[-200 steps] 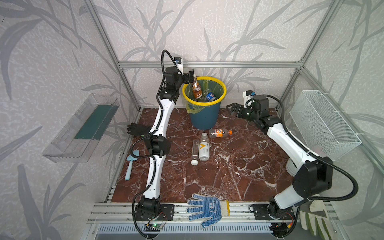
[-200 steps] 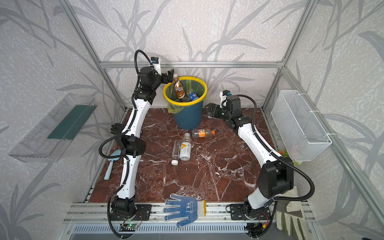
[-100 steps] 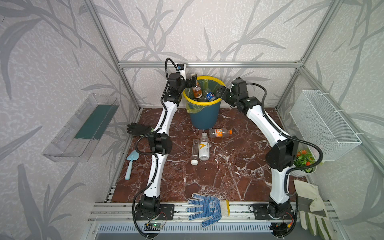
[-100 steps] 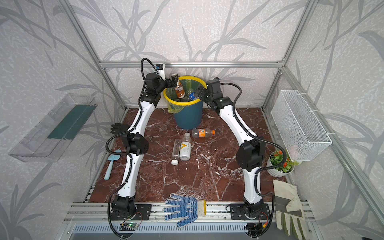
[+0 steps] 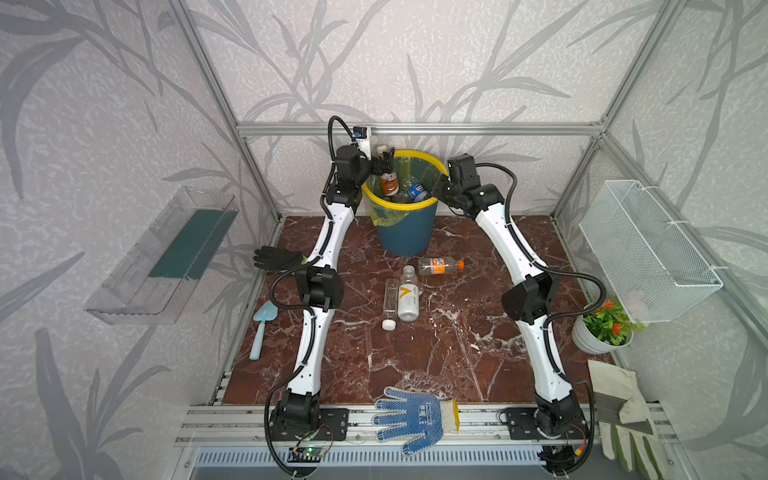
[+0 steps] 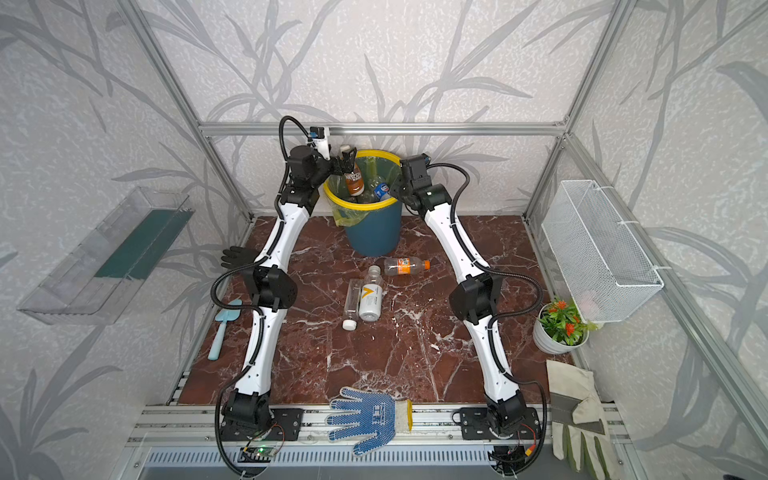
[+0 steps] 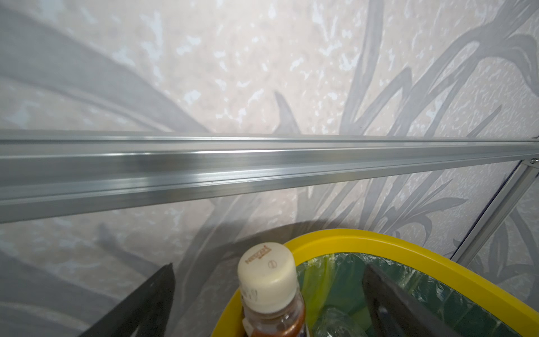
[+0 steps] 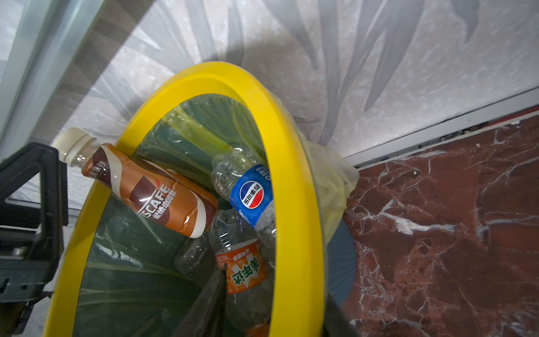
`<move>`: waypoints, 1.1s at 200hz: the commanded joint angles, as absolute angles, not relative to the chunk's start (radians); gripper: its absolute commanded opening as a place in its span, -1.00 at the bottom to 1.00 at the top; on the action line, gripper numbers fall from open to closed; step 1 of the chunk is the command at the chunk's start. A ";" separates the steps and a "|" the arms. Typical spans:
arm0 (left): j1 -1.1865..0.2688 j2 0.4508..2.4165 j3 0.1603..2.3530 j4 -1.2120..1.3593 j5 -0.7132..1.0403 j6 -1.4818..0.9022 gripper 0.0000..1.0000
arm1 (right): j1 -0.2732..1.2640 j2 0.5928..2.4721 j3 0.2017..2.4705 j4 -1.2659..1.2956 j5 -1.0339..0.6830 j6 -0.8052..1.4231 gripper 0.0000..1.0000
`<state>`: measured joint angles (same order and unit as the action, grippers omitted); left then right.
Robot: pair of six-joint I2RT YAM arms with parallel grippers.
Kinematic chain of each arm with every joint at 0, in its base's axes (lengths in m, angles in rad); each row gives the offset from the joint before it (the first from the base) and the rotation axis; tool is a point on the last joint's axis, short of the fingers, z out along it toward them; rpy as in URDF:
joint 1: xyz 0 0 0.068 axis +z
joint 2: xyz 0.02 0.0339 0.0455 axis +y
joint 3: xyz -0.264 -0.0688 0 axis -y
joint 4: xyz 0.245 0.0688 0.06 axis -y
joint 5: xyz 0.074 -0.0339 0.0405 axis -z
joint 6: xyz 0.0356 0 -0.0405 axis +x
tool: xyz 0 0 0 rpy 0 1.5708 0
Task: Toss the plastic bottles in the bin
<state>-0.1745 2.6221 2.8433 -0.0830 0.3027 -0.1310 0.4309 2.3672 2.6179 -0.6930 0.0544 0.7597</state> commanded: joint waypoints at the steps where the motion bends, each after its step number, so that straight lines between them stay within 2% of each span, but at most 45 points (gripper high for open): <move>1: -0.173 2.589 2.839 -0.086 0.332 -0.114 0.99 | 0.446 2.314 2.504 -0.717 0.072 0.680 -0.19; 34: -0.181 2.580 2.846 -0.106 0.356 -0.113 0.98 | 0.456 2.262 2.412 -0.691 0.077 0.661 -0.25; 79: -0.223 2.533 2.845 -0.212 0.482 -0.063 0.97 | 0.469 2.181 2.232 -0.582 0.074 0.687 -0.26; 108: -0.248 2.499 2.841 -0.274 0.631 -0.039 0.92 | 0.470 2.177 2.213 -0.560 0.066 0.716 -0.27; 142: -0.277 2.454 2.848 -0.389 0.728 0.012 0.85 | 0.469 2.175 2.195 -0.508 0.060 0.760 -0.27; 220: -0.303 2.378 2.774 -0.514 0.772 0.083 0.82 | 0.468 2.177 2.201 -0.477 0.027 0.808 -0.27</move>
<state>-0.3172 2.4283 2.8208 -0.4416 0.7341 0.0292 0.4618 2.1612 2.2276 -0.4675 0.0601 0.8040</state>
